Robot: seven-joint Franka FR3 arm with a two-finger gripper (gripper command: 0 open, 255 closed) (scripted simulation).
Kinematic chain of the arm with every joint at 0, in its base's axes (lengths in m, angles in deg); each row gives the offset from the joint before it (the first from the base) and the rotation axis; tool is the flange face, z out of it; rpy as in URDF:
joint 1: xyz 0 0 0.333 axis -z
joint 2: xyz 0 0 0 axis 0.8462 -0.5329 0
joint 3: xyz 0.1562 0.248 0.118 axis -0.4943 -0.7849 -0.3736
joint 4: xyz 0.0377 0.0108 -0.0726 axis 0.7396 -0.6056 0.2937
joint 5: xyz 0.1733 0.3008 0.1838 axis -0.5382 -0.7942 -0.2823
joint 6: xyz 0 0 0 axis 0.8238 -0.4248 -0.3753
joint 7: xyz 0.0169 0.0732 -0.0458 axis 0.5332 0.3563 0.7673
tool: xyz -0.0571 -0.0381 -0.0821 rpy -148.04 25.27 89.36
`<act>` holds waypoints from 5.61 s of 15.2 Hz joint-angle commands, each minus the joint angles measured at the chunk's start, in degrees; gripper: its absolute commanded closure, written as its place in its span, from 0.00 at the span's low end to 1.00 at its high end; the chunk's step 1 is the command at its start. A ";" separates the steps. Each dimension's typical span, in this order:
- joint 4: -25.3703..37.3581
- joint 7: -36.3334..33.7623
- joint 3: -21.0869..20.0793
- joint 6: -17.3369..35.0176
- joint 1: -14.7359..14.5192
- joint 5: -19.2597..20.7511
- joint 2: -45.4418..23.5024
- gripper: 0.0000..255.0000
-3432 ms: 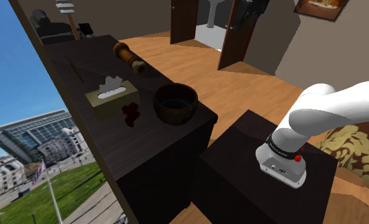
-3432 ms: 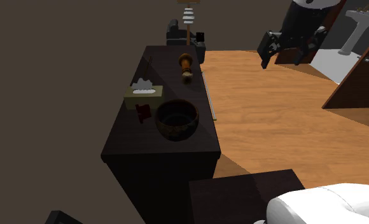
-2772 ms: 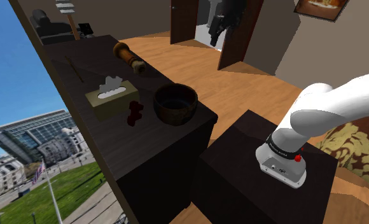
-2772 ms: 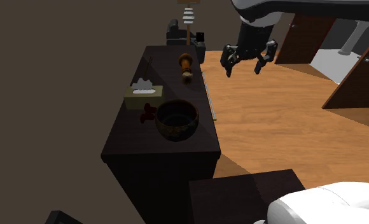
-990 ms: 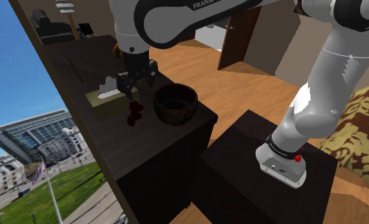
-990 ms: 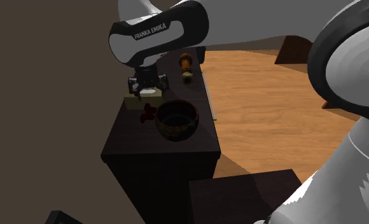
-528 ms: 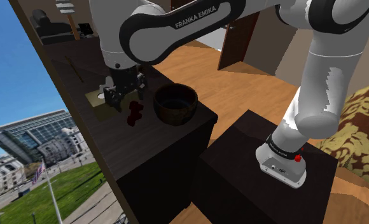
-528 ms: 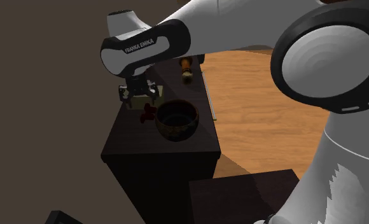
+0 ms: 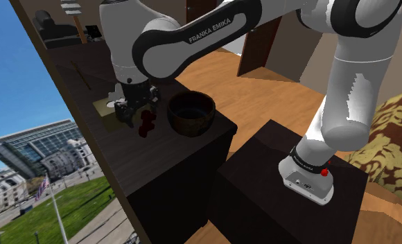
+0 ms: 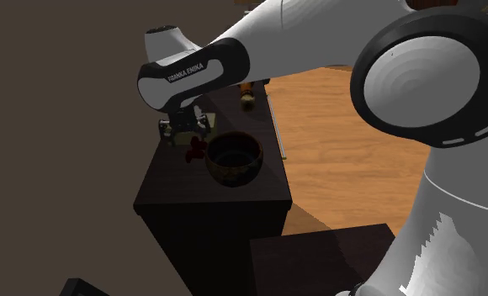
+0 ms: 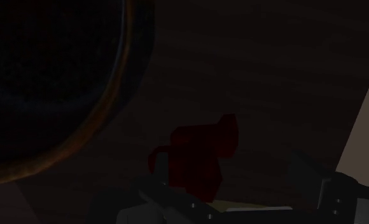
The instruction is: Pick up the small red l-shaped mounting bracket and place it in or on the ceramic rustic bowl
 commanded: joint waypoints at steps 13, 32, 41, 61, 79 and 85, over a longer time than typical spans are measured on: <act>-0.01 -0.02 0.00 0.03 -0.01 0.02 -0.02 1.00; 11.19 1.51 -0.82 -13.52 -0.12 -1.96 2.75 1.00; 18.83 1.69 -1.04 -20.67 -0.83 -1.83 2.23 1.00; -4.54 16.13 4.76 -23.85 7.15 -15.51 32.15 1.00; -20.40 17.67 5.06 -11.05 6.60 -16.92 35.34 1.00; -20.90 17.67 5.01 -10.52 6.59 -16.93 35.30 1.00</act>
